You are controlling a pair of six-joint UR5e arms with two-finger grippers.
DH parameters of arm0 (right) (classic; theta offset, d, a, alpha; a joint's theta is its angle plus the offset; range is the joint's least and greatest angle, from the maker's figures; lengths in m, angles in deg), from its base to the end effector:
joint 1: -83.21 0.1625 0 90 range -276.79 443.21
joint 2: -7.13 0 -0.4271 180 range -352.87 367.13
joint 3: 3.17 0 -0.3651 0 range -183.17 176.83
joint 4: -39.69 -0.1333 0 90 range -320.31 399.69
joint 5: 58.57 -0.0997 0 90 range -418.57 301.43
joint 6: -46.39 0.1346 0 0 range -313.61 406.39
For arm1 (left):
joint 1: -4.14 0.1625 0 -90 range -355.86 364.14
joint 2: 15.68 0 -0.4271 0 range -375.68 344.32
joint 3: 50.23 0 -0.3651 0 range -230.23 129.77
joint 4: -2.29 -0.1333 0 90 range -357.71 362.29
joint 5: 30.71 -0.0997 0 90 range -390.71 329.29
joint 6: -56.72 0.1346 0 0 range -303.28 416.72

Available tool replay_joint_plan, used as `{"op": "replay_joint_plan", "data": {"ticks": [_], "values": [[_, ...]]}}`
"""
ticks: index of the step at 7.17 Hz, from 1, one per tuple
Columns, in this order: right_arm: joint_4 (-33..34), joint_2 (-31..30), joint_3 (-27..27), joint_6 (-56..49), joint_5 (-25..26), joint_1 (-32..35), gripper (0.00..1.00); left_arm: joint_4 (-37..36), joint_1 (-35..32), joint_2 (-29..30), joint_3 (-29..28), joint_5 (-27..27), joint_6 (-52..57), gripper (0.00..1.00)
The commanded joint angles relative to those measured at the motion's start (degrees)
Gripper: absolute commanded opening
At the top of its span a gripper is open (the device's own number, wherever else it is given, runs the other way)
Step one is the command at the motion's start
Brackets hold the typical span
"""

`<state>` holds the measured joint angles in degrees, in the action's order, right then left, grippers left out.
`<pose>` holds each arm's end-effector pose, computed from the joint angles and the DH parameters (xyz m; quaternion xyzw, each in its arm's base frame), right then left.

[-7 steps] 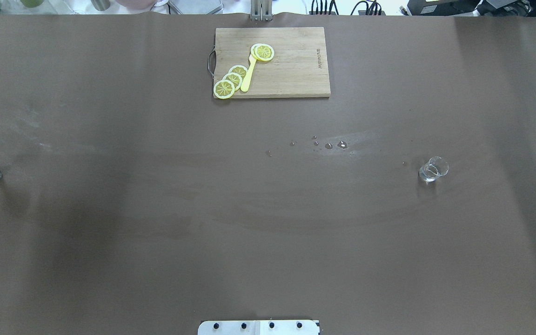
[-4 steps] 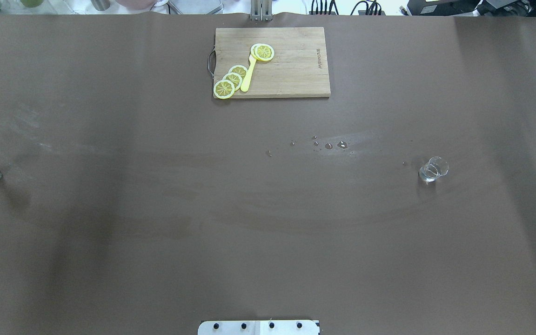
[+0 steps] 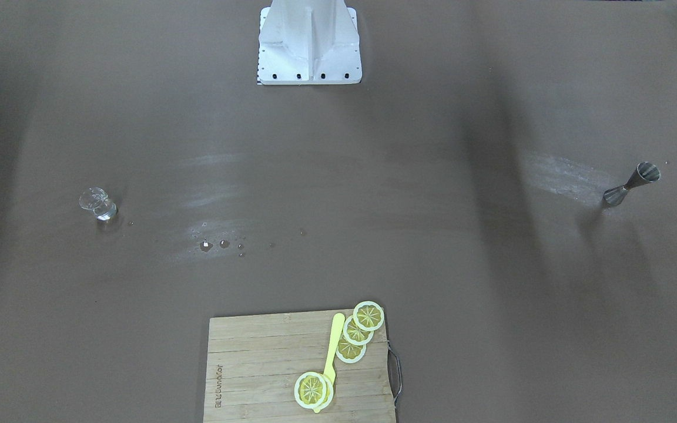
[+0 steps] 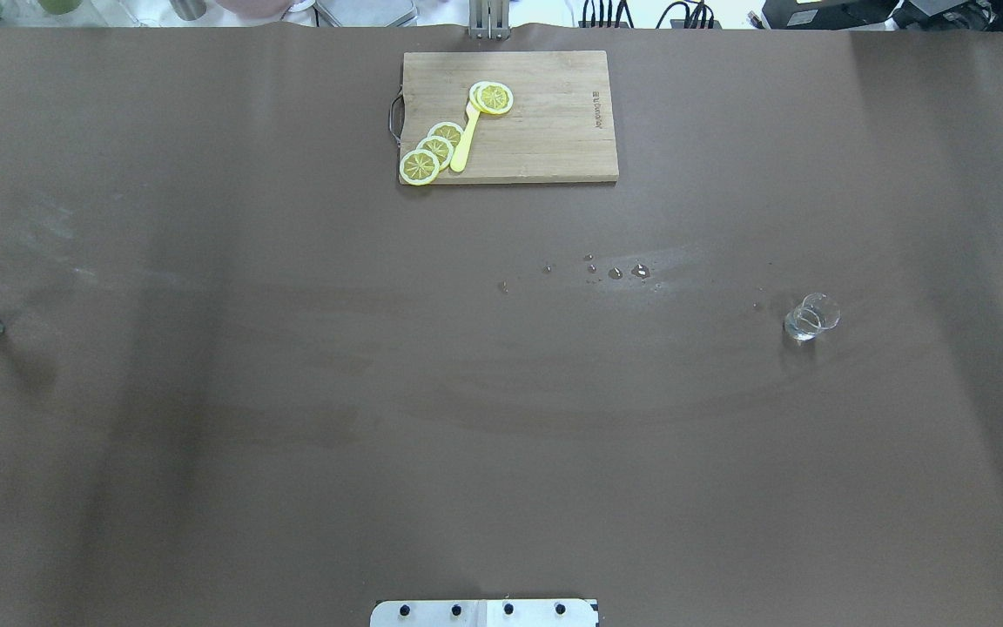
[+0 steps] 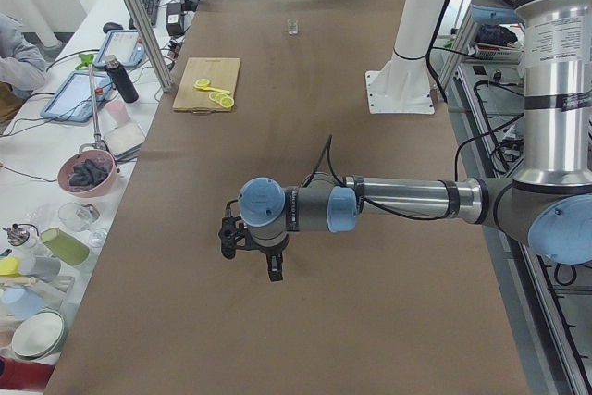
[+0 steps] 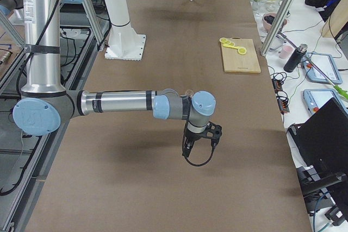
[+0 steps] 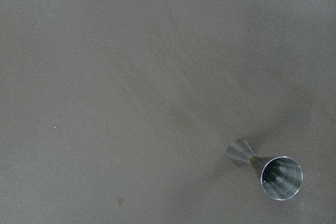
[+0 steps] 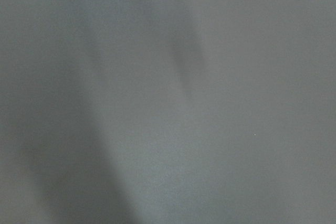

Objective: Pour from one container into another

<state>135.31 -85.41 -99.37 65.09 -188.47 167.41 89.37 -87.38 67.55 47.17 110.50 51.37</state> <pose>0.0021 -0.4440 0.6725 -0.0881 -0.3300 0.1114 0.9332 -0.0393 -0.4101 0.6708 -0.0324 0.4312 -0.0626 0.8995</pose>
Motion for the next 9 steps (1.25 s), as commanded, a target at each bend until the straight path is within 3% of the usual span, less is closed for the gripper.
{"op": "replay_joint_plan", "data": {"ticks": [1,9], "values": [[0.0,-0.2,0.1,-0.1,-0.3,0.6,1.0,1.2,0.3,-1.2,-0.4,-0.4,0.0,0.98],[-0.4,-1.2,-0.2,-0.2,-1.0,2.7,1.0,1.2,0.2,-1.4,0.2,-0.5,0.1,0.98]]}}
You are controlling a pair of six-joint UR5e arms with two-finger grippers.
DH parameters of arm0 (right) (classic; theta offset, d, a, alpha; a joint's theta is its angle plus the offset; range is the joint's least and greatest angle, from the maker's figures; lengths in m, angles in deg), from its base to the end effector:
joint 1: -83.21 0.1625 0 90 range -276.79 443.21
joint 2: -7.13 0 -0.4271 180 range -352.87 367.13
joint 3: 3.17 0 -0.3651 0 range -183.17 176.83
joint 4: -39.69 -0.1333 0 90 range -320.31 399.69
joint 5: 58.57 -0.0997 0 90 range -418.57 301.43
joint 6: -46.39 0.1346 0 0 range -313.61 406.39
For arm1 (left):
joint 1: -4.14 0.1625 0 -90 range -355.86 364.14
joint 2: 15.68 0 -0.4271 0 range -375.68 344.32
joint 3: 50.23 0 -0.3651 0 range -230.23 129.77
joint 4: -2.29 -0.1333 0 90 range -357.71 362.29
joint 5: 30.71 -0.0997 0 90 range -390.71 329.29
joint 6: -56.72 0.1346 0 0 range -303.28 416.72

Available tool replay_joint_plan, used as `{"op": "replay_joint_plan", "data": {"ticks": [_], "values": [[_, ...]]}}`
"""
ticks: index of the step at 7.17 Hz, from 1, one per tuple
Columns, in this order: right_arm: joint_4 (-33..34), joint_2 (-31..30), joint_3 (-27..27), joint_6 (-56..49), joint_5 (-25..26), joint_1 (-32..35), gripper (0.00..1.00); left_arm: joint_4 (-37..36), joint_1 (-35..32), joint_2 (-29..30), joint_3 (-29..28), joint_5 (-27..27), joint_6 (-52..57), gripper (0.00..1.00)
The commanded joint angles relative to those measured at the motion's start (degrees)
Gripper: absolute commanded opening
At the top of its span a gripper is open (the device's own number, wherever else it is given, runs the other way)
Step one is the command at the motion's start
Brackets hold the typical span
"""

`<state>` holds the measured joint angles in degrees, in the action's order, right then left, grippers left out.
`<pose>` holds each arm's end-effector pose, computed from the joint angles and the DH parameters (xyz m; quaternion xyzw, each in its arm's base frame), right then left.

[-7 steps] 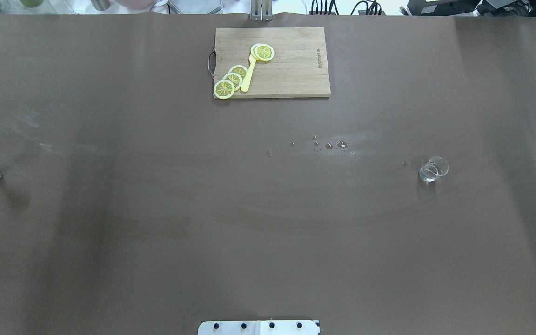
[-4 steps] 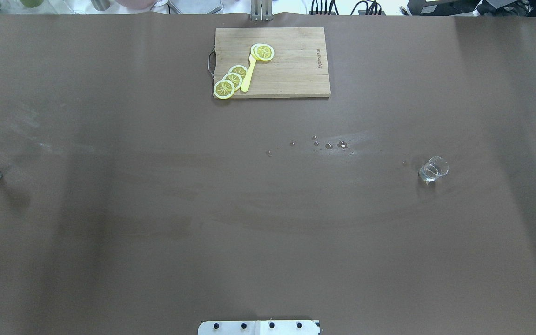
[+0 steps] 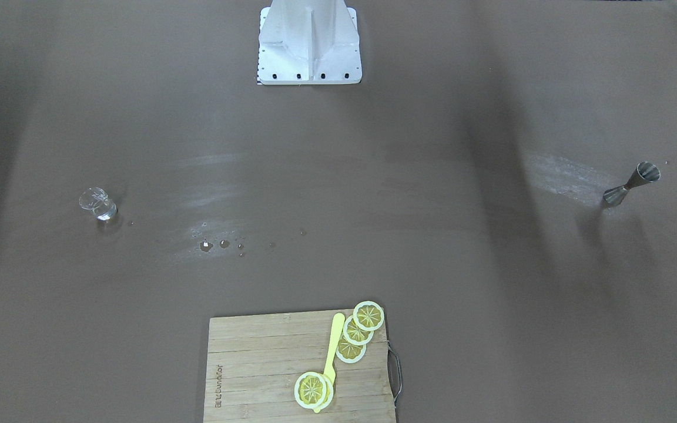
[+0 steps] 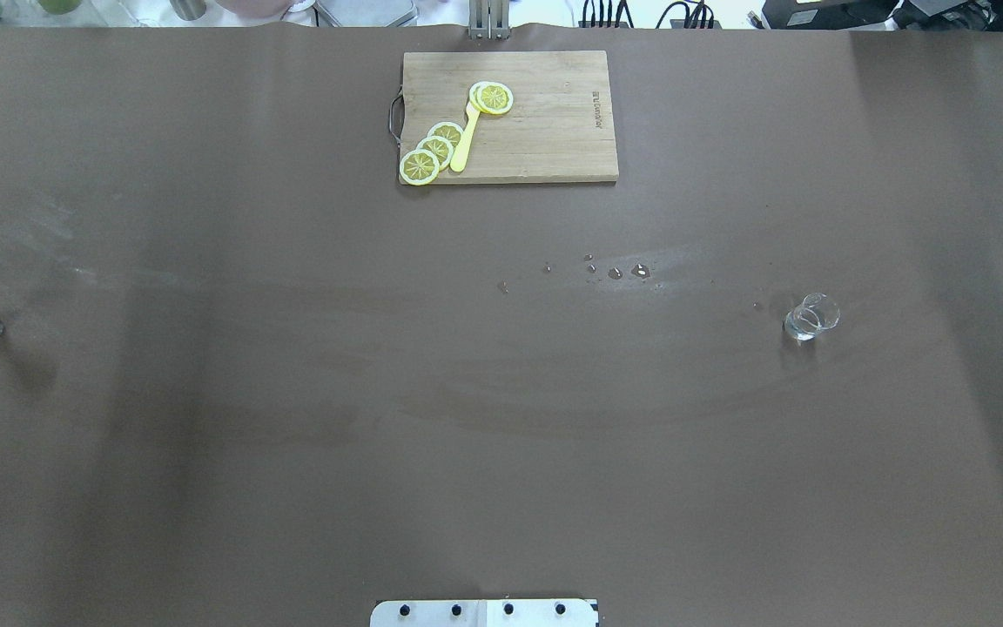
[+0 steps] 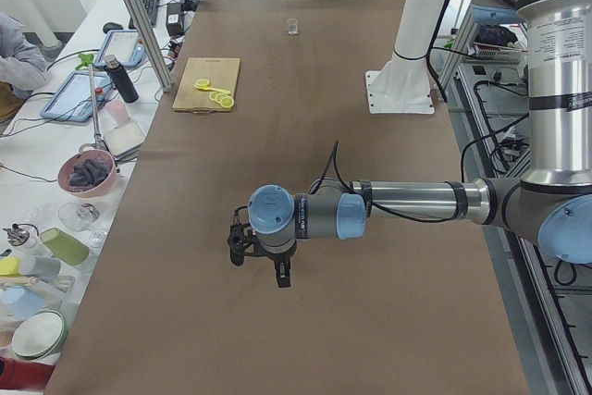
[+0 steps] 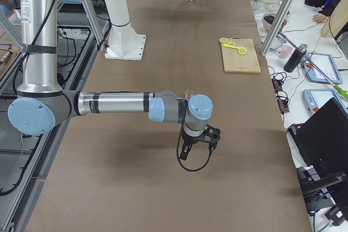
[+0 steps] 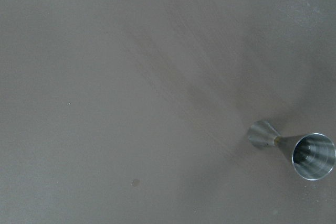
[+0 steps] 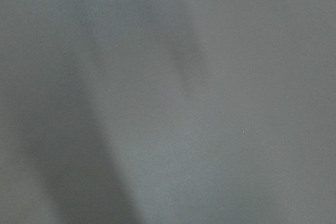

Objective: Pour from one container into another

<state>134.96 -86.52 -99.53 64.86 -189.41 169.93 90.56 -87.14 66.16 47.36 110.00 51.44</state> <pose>0.0205 -0.4344 0.6777 -0.0864 -0.3386 0.1316 0.9277 -0.0381 -0.3999 0.6781 -0.0331 0.4272 -0.0603 0.9015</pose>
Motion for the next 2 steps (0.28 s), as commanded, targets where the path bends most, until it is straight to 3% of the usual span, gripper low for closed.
{"op": "replay_joint_plan", "data": {"ticks": [1,2], "values": [[-0.1,-0.1,-0.1,0.0,0.0,0.2,1.0,0.0,0.0,0.0,0.2,0.0,0.0,0.98],[-0.1,-0.1,-0.1,0.0,0.0,0.2,1.0,0.0,0.0,-0.2,0.2,0.0,0.0,0.98]]}}
